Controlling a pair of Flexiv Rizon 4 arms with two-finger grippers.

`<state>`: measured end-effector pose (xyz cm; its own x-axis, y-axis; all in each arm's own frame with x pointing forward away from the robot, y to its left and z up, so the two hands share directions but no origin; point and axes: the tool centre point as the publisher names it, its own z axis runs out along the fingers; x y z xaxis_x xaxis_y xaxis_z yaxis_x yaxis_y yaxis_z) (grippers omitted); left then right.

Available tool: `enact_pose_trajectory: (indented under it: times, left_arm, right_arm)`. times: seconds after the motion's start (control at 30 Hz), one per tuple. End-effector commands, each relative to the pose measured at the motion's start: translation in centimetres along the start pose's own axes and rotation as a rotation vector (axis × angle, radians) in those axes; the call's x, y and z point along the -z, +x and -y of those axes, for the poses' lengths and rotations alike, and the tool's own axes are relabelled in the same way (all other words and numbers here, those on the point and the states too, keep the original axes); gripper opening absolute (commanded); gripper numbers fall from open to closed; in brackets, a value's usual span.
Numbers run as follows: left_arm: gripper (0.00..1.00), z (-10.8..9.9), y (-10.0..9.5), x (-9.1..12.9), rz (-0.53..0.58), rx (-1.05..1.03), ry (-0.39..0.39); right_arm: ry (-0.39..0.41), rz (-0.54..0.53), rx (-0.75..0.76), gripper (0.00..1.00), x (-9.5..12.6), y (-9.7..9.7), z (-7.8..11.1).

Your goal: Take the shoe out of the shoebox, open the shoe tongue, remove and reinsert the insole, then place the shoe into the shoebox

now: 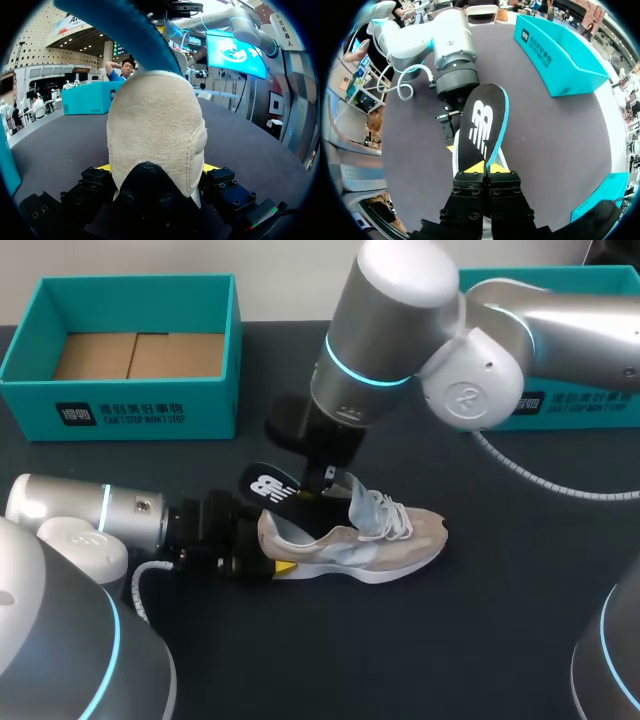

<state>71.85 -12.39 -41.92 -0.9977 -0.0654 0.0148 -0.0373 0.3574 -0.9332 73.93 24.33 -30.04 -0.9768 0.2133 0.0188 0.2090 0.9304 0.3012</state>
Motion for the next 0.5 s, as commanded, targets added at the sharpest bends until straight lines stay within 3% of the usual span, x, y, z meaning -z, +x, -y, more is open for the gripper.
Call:
enact_pose_trajectory:
  times: [0.03,0.1,0.13,0.17,0.27,0.33,0.4,0.47,0.5]
  left_arm:
    - [0.0,-0.3,0.0,0.0,-0.001,0.0,-0.003]
    - [0.0,-0.3,0.0,0.0,-0.001,0.0,-0.003]
    - [0.0,-0.3,0.0,0.0,-0.001,0.0,-0.003]
    - [0.0,-0.3,0.0,0.0,-0.001,0.0,-0.003]
    - [0.0,-0.3,0.0,0.0,-0.001,0.0,-0.003]
    - [0.0,-0.3,0.0,0.0,-0.001,0.0,-0.003]
    - [0.0,-0.3,0.0,0.0,-0.001,0.0,-0.003]
    - [0.0,-0.3,0.0,0.0,-0.001,0.0,-0.003]
    - [0.0,-0.3,0.0,0.0,-0.001,0.0,-0.003]
  right_arm:
    - [-0.007,-0.017,0.0,0.0,-0.8,-0.1,-0.3]
    - [-0.011,-0.023,-0.004,0.0,-0.8,-0.1,-0.3]
    - [-0.012,-0.024,-0.01,0.05,-0.8,-0.1,-0.3]
    - [-0.014,-0.027,-0.013,0.25,-0.7,-0.2,-0.3]
    - [-0.018,-0.047,-0.033,0.58,-0.4,-0.3,0.0]
    - [-0.026,-0.072,-0.039,0.67,-0.1,-0.3,0.0]
    - [-0.054,-0.129,-0.051,0.87,0.4,-0.3,0.0]
    - [-0.052,-0.182,-0.084,0.89,0.6,-0.3,0.0]
    - [-0.052,-0.195,-0.085,0.86,0.7,-0.3,0.1]
